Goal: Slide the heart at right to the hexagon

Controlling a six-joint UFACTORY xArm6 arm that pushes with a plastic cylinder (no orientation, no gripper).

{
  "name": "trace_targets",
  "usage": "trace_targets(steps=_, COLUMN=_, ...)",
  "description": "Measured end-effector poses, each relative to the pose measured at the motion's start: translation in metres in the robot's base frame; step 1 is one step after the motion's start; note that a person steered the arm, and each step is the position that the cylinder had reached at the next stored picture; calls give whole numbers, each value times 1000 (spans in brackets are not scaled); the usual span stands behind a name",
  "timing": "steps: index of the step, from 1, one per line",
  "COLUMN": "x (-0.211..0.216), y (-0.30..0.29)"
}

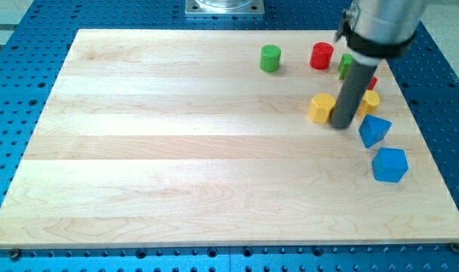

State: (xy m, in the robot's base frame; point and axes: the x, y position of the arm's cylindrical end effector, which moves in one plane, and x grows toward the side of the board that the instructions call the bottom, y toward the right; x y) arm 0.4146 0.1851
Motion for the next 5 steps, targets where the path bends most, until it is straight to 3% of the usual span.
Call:
trace_targets(steps=2, x=-17, y=12)
trace_targets(steps=3, x=17, y=8)
trace_targets(steps=5, x=30, y=82)
